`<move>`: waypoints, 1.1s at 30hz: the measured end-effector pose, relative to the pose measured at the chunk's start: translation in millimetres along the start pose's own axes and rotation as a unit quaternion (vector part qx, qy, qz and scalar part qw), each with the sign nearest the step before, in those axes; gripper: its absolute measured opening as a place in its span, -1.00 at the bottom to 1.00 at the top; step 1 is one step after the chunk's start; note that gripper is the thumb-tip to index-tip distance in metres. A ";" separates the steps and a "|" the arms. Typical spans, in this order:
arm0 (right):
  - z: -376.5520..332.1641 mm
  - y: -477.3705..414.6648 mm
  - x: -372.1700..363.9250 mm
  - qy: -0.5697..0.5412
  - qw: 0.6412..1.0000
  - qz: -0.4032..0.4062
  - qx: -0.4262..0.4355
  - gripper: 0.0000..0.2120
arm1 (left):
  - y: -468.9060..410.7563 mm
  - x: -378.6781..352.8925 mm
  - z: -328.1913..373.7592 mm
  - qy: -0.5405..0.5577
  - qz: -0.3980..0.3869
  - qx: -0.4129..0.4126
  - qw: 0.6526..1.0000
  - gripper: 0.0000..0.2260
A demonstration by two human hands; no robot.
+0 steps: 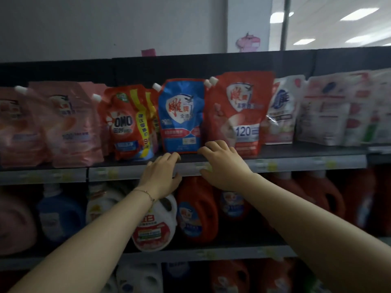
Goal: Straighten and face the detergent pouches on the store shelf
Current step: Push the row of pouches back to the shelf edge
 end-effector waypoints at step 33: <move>394.4 36.4 32.4 0.035 0.984 0.016 -0.173 -0.56 | -255.4 -109.4 330.1 0.117 0.032 -0.190 0.974 -0.72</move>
Point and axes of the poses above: each hand's wrist, its own y-axis away from the middle knuckle, its own x-axis out of the back of the hand, z = x × y, the point moved 9 cm from there along -y, towards the middle knuckle, and after that the axes turned 10 degrees about -x, right-handed, at the moved point
